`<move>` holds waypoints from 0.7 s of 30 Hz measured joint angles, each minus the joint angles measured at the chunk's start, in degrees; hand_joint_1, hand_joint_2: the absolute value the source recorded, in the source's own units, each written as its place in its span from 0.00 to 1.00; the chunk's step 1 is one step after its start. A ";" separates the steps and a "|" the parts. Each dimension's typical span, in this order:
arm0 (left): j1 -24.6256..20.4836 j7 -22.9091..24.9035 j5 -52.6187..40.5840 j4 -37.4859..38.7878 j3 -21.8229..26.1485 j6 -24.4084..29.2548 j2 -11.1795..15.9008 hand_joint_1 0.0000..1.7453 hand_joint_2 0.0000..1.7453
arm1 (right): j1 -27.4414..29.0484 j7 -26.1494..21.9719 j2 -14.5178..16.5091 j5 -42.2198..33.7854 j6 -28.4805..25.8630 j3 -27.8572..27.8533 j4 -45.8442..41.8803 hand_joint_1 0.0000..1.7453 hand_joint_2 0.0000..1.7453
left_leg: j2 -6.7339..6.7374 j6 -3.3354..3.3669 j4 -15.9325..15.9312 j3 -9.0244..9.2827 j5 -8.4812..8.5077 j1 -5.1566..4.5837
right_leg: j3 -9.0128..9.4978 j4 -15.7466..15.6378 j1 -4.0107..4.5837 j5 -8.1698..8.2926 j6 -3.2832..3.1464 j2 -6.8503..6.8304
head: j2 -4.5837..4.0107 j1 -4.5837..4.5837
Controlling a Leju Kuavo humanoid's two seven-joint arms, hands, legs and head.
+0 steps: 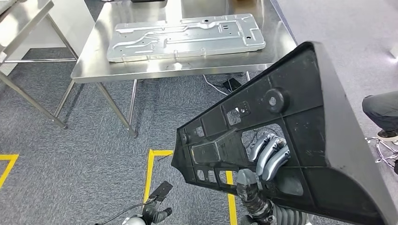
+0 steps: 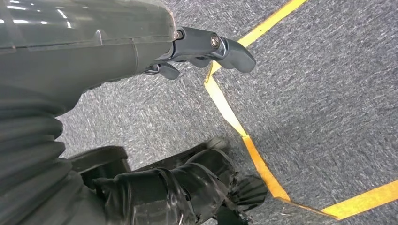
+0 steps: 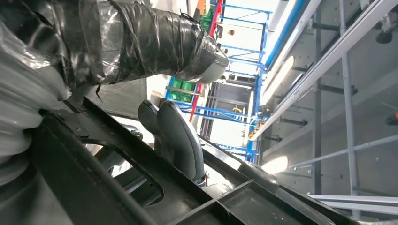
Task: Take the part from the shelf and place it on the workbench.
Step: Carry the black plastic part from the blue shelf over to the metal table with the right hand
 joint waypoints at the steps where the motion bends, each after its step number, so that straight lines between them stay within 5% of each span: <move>1: 0.07 0.00 0.00 0.00 0.00 0.00 0.00 0.00 1.00 | 0.00 0.00 0.00 0.00 0.00 0.00 0.02 1.00 1.00 | 0.00 0.27 -1.71 -0.35 1.20 -0.01 | 0.75 -0.01 0.12 -0.54 0.02 0.07 | 0.00 0.00; 3: 0.15 0.00 0.01 0.01 0.00 0.00 0.02 0.00 1.00 | -0.02 -0.01 0.00 0.00 0.00 0.00 0.07 1.00 1.00 | -0.06 1.16 -8.09 0.45 7.07 -0.21 | 2.39 -0.09 0.33 -1.71 0.13 0.13 | 0.00 0.10; 5: 0.23 0.04 0.03 0.02 0.00 -0.01 0.05 0.00 1.00 | -0.03 -0.01 0.00 0.00 0.00 0.01 0.16 1.00 1.00 | -0.08 1.95 -12.39 1.35 10.81 -0.83 | 3.48 -0.38 0.30 -2.66 0.63 0.34 | 0.00 0.22; 8: 0.12 0.08 0.02 0.04 0.00 -0.03 0.10 0.00 1.00 | -0.06 0.02 0.00 0.00 0.00 0.02 0.22 1.00 1.00 | -0.21 2.75 -14.02 3.07 11.07 -1.38 | 4.41 0.23 0.05 -2.92 1.73 0.44 | 0.00 0.07; 10: -0.17 0.07 -0.01 0.04 0.00 -0.03 0.11 0.00 1.00 | -0.12 0.00 0.00 0.01 -0.01 0.02 0.22 1.00 1.00 | -0.26 3.36 -14.72 4.60 10.81 -1.26 | 3.34 3.21 -0.03 -3.13 2.19 0.33 | 0.00 0.14; 13: -0.35 -0.04 0.03 0.04 0.00 -0.03 0.10 0.00 1.00 | -0.09 0.15 0.00 0.54 -0.03 0.02 0.22 1.00 1.00 | -0.31 4.03 -14.92 5.72 9.81 -1.21 | -2.99 12.52 0.03 -6.47 2.49 0.28 | 0.00 0.18; 15: -0.11 -0.14 0.08 0.04 0.00 -0.04 0.09 0.00 1.00 | 0.01 0.62 0.00 1.37 -0.06 0.02 0.25 1.00 1.00 | -0.72 4.04 -14.85 6.62 8.86 -1.22 | -6.28 14.98 0.03 -7.43 2.64 0.28 | 0.00 0.16; 16: -0.01 -0.14 0.09 0.04 0.00 -0.04 0.08 0.00 1.00 | 0.02 0.87 0.00 1.75 -0.08 0.02 0.27 1.00 1.00 | -1.07 3.98 -14.78 7.27 8.32 -1.20 | -6.63 13.52 0.02 -6.21 2.68 0.32 | 0.00 0.17; 19: -0.07 -0.12 0.08 0.04 0.00 0.03 -0.04 0.00 1.00 | 0.02 1.33 -0.01 2.64 -0.13 0.03 0.38 1.00 1.00 | -2.40 3.49 -14.42 8.99 6.64 -1.10 | -4.85 3.48 0.01 1.08 2.41 1.81 | 0.00 0.21; 21: -0.18 -0.16 0.07 0.04 0.00 0.10 -0.12 0.00 1.00 | 0.04 1.57 -0.02 3.04 -0.16 0.04 0.51 1.00 1.00 | -3.11 2.78 -14.21 9.18 5.99 -0.97 | -4.09 0.38 0.22 2.73 1.91 2.71 | 0.00 0.14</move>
